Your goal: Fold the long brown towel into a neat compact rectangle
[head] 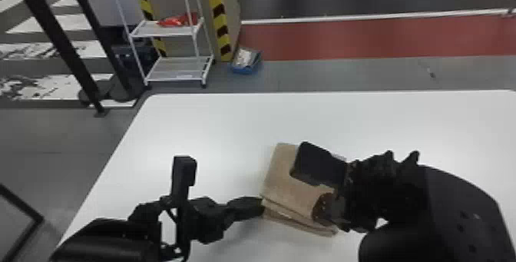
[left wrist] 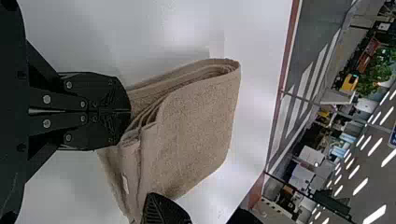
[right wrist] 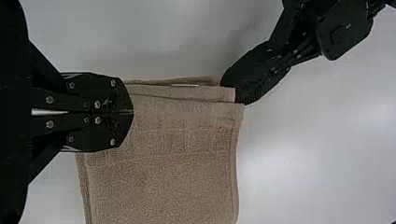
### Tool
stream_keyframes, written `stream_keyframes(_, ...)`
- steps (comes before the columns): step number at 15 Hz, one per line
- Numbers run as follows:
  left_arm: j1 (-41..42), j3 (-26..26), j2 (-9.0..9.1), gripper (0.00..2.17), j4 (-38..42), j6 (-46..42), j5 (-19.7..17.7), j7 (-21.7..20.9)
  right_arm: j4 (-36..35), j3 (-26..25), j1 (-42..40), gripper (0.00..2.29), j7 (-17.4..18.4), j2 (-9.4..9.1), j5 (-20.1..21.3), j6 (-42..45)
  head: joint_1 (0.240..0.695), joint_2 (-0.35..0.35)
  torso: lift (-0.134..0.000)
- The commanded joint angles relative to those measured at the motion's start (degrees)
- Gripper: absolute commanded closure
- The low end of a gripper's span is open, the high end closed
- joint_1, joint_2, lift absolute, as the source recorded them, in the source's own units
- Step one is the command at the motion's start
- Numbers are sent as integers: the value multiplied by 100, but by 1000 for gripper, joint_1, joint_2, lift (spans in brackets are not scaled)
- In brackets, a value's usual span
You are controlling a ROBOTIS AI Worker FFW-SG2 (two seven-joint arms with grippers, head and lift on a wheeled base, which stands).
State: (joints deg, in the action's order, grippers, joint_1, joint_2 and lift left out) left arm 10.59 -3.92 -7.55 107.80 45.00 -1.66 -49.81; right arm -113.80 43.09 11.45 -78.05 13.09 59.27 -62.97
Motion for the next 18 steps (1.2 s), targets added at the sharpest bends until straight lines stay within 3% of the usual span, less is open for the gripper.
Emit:
stream_keyframes(1,13,-47,0,205,13,119,-1,7,7,41,-91,2034,-28,18,85,61,695,151,-124)
stream_keyframes(2,13,-65,-9,-2,22,154,-1,7,16,50,-100,2034,-28,18,85,61,695,156,-124)
stream_keyframes(9,-83,-364,-80,36,75,365,193,-20,86,112,-108,2034,-28,9,146,149,695,185,-124)
stream_keyframes(14,-83,-522,8,39,347,471,-124,367,86,120,-152,2034,-28,-17,225,202,695,227,-124)
stream_keyframes(17,-13,-487,140,248,602,418,-343,472,95,120,-187,2034,-28,-17,305,272,695,220,-124)
stream_keyframes(18,57,-443,167,444,673,313,-431,358,95,120,-214,2034,-28,-17,331,272,695,214,-124)
